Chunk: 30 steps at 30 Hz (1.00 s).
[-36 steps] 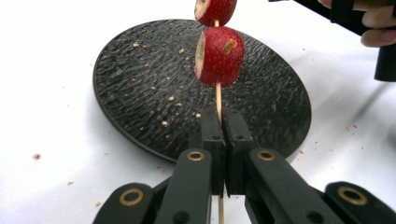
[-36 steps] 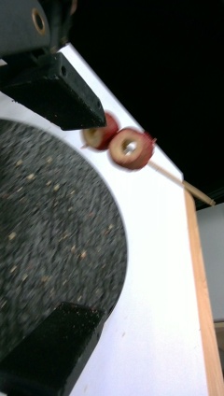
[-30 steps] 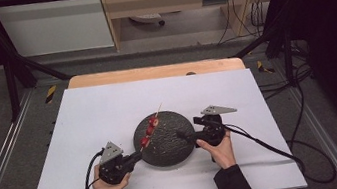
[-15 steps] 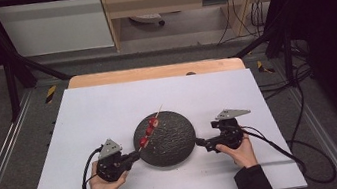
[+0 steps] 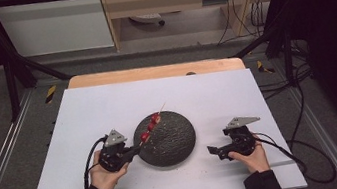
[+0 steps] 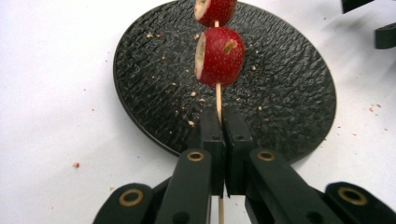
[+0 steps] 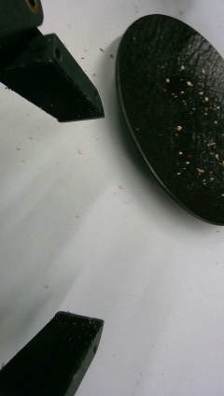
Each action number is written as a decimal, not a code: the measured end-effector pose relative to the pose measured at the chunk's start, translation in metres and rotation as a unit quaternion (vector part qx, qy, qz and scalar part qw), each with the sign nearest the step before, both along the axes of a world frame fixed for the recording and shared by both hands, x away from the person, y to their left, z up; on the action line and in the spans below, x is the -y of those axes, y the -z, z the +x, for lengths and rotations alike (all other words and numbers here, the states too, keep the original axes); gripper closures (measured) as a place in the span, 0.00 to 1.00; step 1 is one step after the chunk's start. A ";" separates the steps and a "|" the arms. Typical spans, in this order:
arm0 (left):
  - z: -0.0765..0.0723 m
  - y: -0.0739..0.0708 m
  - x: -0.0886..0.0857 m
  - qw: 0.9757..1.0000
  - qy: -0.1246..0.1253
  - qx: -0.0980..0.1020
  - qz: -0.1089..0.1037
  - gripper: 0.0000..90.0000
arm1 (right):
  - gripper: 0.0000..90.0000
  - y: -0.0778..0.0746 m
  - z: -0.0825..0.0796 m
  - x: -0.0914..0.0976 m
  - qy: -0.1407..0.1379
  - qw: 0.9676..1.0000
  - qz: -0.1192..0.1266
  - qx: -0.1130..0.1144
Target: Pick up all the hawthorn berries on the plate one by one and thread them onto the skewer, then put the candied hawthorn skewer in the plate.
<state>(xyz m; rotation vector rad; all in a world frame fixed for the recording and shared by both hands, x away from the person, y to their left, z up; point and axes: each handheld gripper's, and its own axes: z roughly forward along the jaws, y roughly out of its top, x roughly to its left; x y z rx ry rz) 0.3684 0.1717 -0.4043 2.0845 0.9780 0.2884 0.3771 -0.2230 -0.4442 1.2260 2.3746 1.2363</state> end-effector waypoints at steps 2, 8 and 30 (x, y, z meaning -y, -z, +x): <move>0.002 0.001 0.003 1.000 0.005 -0.002 0.010 0.99 | 0.02 0.001 -0.002 0.002 -0.003 1.000 -0.004 0.000; 0.006 0.002 0.011 1.000 0.006 -0.012 0.023 0.98 | 0.02 0.006 -0.008 0.009 0.000 1.000 -0.005 -0.006; 0.019 0.012 0.036 0.995 -0.004 -0.064 0.081 0.98 | 0.02 0.011 -0.015 0.016 0.001 1.000 -0.003 -0.003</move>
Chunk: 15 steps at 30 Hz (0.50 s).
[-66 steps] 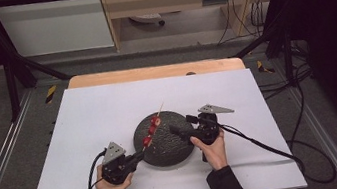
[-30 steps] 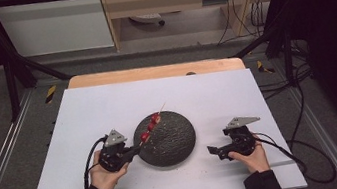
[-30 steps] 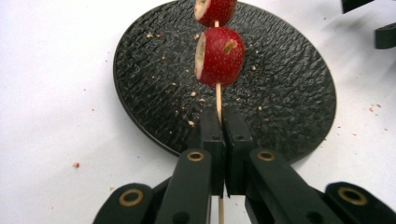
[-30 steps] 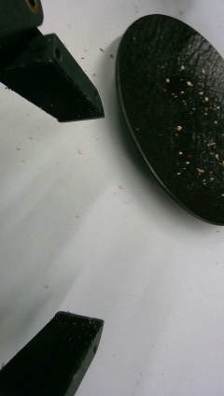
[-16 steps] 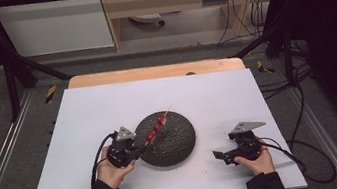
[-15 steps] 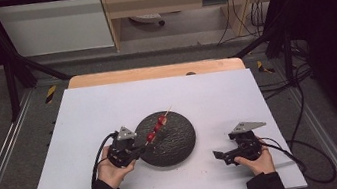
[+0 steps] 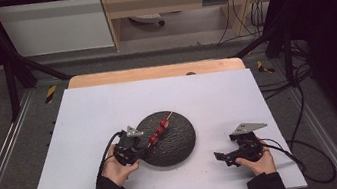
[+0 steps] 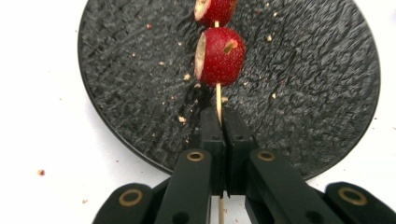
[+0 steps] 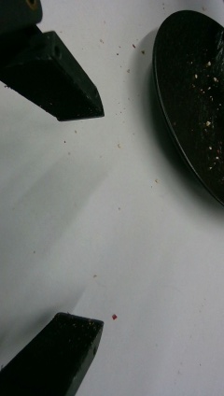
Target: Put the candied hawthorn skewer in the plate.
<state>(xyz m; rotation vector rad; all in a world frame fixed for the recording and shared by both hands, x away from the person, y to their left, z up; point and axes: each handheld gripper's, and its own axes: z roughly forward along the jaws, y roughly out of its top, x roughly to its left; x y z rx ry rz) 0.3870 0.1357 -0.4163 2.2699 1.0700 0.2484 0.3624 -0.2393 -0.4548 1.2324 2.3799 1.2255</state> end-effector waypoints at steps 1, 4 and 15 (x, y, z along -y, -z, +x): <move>0.000 0.001 0.001 1.000 -0.001 -0.002 0.004 0.98 | 0.02 0.000 0.000 0.000 0.001 1.000 0.001 -0.002; 0.000 0.003 0.005 1.000 0.000 -0.004 0.011 0.98 | 0.02 0.000 -0.001 0.000 -0.002 1.000 0.001 -0.001; 0.001 0.006 0.013 1.000 -0.003 0.001 0.021 0.98 | 0.02 -0.002 0.000 0.002 0.001 1.000 0.006 0.000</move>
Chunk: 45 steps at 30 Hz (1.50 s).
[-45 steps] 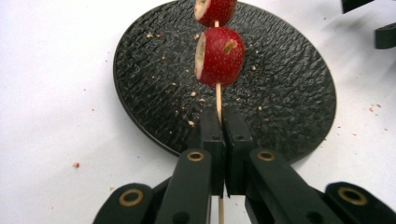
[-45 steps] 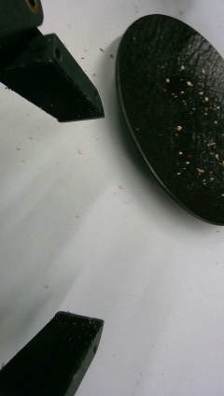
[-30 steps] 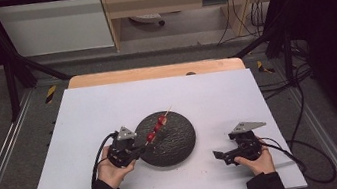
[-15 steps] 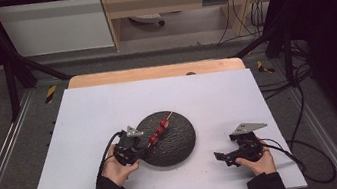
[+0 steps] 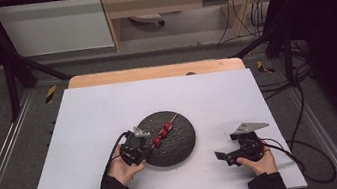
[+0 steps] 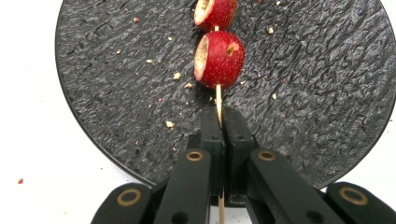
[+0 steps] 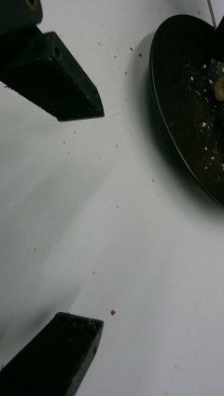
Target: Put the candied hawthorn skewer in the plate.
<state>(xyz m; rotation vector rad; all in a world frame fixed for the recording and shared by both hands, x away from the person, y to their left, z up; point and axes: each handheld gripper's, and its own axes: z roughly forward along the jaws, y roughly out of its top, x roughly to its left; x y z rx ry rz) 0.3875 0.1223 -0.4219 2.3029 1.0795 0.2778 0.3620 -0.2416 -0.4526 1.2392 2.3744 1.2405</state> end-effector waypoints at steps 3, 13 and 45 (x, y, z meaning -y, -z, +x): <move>0.000 0.000 0.000 1.000 0.000 0.003 0.001 0.98 | 0.02 0.000 0.000 0.000 0.000 1.000 0.000 0.000; -0.006 -0.008 -0.019 0.999 0.012 0.028 -0.036 0.80 | 0.02 0.000 0.000 0.000 0.003 1.000 0.002 -0.002; -0.033 0.009 -0.120 0.995 0.013 0.078 -0.065 0.05 | 0.01 -0.001 -0.002 0.002 -0.002 1.000 0.006 0.000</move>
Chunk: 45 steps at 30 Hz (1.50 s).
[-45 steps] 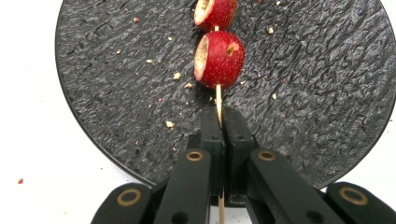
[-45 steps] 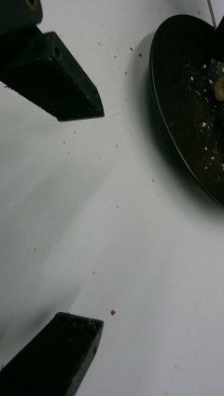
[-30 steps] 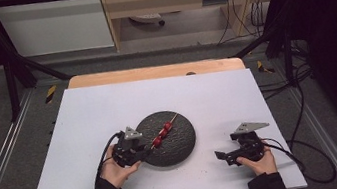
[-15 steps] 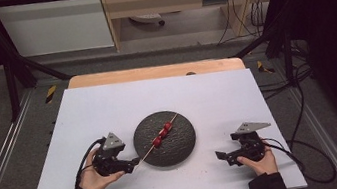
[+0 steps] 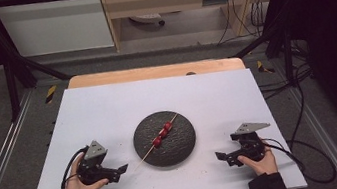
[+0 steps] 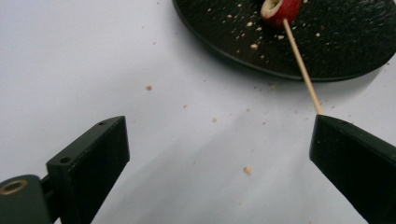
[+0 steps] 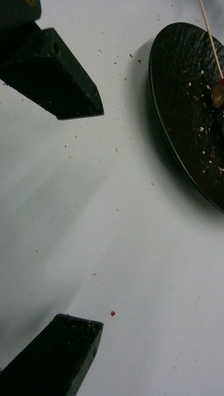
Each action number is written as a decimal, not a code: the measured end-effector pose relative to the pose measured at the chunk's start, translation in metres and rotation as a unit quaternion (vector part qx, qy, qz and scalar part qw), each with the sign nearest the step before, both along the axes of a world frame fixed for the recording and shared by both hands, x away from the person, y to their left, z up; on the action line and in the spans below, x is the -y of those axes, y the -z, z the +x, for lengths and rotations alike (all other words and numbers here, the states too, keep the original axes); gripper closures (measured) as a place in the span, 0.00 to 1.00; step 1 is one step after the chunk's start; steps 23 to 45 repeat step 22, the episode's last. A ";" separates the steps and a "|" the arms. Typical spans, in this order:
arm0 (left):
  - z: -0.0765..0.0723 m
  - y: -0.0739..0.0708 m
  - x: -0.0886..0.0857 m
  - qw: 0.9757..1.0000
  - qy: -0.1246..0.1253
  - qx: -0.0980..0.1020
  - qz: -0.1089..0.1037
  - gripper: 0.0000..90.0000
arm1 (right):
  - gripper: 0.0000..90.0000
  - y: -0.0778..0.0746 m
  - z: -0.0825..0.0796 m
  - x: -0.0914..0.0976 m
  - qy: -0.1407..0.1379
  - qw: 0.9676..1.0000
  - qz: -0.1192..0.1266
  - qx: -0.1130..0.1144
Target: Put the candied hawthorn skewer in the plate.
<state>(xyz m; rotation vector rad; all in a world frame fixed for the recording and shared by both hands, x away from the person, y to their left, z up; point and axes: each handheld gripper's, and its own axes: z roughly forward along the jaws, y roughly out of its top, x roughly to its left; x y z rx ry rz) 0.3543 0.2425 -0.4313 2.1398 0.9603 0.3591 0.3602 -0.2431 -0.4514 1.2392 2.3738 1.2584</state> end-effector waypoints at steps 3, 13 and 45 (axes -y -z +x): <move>-0.003 0.005 -0.009 1.000 -0.005 0.004 -0.007 0.05 | 0.01 0.000 0.000 0.000 -0.002 1.000 -0.001 0.000; -0.009 0.015 -0.029 0.999 -0.021 0.013 -0.026 0.05 | 0.01 0.001 -0.001 0.001 -0.010 1.000 -0.001 0.002; -0.009 0.018 -0.033 0.999 -0.026 0.013 -0.029 0.05 | 0.01 0.001 -0.002 0.001 -0.011 1.000 -0.005 -0.001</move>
